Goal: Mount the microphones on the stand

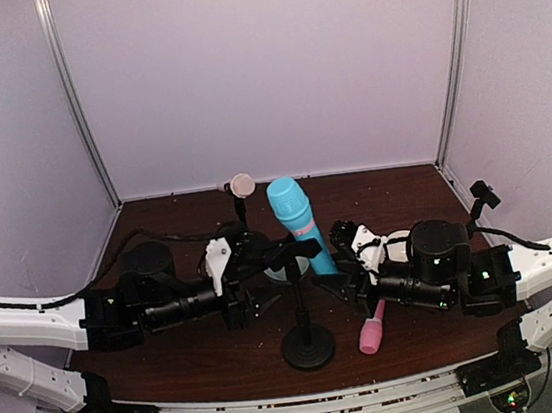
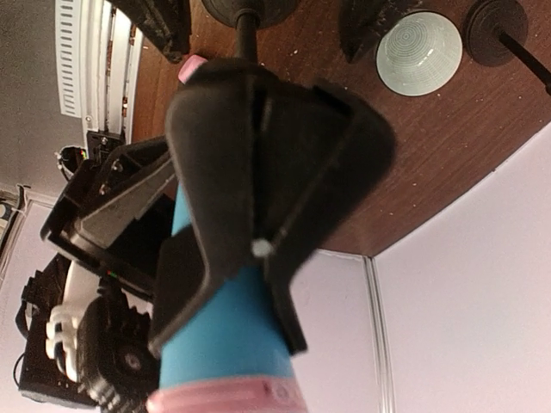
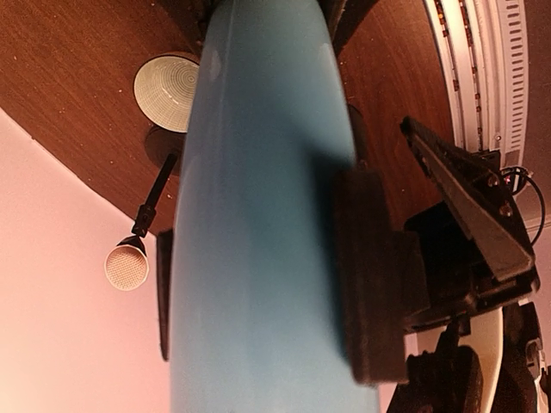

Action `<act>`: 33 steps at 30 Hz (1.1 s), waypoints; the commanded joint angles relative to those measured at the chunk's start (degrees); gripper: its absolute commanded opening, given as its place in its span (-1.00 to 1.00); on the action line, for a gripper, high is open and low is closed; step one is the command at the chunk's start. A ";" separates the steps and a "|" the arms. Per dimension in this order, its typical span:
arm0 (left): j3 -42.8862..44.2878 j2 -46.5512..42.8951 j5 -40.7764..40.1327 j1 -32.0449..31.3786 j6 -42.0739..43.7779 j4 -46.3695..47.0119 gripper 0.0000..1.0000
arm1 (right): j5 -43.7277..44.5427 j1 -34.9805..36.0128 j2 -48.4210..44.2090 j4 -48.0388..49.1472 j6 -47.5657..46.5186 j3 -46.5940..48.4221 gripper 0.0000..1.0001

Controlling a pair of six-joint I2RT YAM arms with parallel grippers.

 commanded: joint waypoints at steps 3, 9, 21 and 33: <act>-3.27 2.69 -4.14 -1.99 -3.08 16.36 0.16 | 0.21 0.24 -1.03 -0.84 0.96 1.76 -1.00; -3.43 5.44 -4.33 -2.09 -4.39 20.81 0.04 | 0.27 0.22 -1.09 -1.06 0.77 2.17 -1.00; -1.66 10.01 -1.99 -2.06 -5.00 24.54 -0.49 | 0.03 0.23 -1.55 -1.44 1.24 2.04 -0.94; -2.52 7.65 -1.98 -2.00 -2.15 24.69 -0.83 | -1.04 0.22 -6.02 -6.09 1.13 1.95 0.34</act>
